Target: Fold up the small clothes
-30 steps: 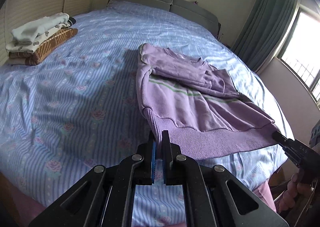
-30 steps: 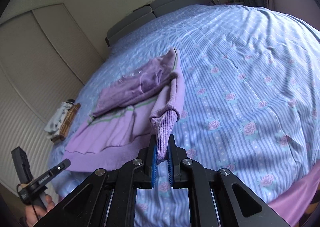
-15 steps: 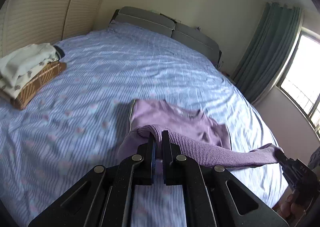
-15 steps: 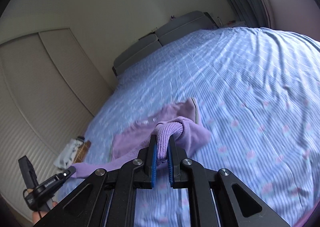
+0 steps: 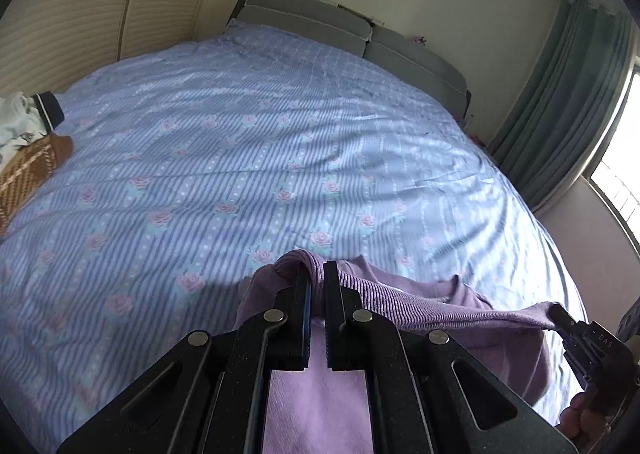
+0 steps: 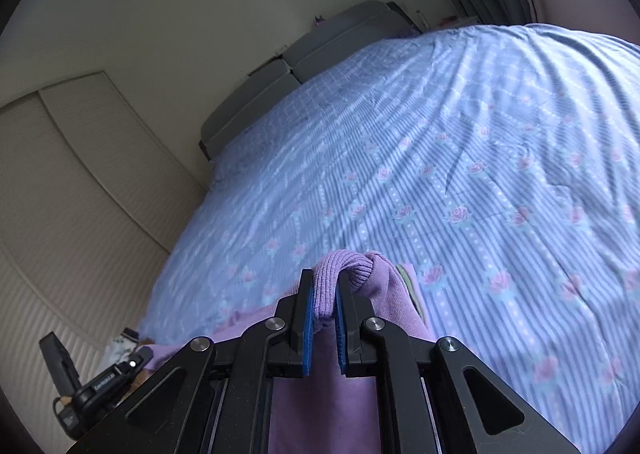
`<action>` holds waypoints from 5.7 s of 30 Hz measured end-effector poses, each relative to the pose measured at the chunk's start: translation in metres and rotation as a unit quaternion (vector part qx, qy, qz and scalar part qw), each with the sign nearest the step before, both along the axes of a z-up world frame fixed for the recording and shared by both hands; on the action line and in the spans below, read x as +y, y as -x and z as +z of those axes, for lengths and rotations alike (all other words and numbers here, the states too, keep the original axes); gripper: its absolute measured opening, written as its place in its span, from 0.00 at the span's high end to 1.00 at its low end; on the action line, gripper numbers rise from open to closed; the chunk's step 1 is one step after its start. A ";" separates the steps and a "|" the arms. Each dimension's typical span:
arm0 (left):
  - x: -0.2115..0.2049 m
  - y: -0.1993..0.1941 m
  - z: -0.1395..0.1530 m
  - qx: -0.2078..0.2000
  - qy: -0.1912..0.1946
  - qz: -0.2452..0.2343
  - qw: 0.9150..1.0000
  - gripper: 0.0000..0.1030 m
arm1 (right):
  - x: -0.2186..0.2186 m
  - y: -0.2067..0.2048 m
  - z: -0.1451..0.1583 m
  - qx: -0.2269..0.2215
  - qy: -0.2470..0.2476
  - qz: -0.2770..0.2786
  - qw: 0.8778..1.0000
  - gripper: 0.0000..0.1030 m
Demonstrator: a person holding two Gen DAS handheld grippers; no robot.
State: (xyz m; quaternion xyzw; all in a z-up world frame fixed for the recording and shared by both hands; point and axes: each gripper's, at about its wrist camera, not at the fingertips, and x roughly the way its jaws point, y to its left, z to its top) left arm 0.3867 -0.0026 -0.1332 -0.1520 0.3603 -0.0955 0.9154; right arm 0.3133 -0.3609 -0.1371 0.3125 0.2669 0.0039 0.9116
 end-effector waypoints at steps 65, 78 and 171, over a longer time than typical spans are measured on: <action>0.021 0.077 -0.073 0.063 -0.085 -0.003 0.994 0.31 | 0.053 0.021 -0.053 0.146 0.257 0.059 0.953 0.36; -0.009 0.107 -0.025 -0.050 -0.125 -0.036 0.990 0.33 | 0.058 0.040 -0.033 0.096 0.256 0.031 0.961 0.34; 0.141 0.142 0.024 -0.006 -0.136 0.110 0.985 0.17 | 0.275 0.004 0.023 -0.006 0.339 0.071 0.938 0.80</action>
